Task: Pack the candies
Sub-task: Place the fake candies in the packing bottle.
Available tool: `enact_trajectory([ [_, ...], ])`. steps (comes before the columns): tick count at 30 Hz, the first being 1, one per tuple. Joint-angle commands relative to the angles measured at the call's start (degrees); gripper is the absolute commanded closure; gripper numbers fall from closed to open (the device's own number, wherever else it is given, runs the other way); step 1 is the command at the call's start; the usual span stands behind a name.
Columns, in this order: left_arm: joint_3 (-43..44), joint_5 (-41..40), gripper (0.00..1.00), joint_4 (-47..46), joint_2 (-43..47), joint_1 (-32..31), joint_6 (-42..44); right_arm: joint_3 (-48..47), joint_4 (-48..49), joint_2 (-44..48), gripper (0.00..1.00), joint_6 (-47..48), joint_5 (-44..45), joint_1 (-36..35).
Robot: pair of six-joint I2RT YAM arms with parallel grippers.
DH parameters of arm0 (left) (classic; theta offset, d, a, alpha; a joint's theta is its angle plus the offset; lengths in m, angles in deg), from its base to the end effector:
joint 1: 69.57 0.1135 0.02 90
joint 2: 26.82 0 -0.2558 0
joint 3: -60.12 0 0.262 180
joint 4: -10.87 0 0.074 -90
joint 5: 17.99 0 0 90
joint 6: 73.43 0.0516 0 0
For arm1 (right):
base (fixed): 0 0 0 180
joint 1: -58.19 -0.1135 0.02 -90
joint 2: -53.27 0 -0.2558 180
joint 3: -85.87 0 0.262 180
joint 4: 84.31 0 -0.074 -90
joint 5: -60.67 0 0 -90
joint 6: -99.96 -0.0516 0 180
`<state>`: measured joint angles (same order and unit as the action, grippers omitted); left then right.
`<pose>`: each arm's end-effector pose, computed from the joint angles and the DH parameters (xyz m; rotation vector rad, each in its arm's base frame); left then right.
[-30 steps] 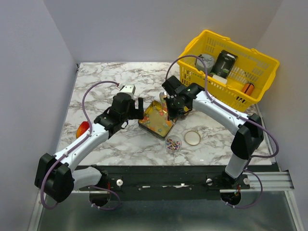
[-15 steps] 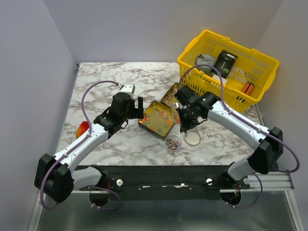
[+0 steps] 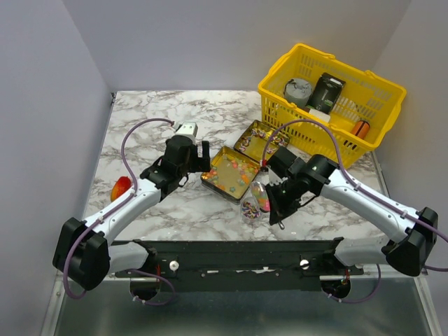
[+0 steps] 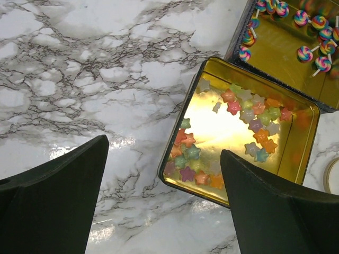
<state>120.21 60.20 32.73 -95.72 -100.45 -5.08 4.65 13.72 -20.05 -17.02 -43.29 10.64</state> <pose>0.2577 -0.1418 0.2485 0.0458 2.1109 -0.3358 0.1529 0.1856 0.2752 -0.5898 2.9606 0.5498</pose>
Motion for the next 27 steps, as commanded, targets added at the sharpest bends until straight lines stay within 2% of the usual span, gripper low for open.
enact_trajectory([
  [1, -1.67, -2.34, 0.01, -2.73, 0.08, 0.02, -1.11, 3.82, 0.52, 1.69, 0.99, -0.44, -8.1, -0.61],
  [11, -2.73, -3.21, 0.01, -2.73, 1.58, 0.02, -0.24, 7.42, 4.21, -1.03, 0.99, -1.93, -15.82, -0.7],
  [27, -2.47, -3.39, 0.01, -2.73, 0.26, 0.02, 0.12, 15.86, 11.07, -3.32, 0.99, -9.57, -26.55, 0.7],
])
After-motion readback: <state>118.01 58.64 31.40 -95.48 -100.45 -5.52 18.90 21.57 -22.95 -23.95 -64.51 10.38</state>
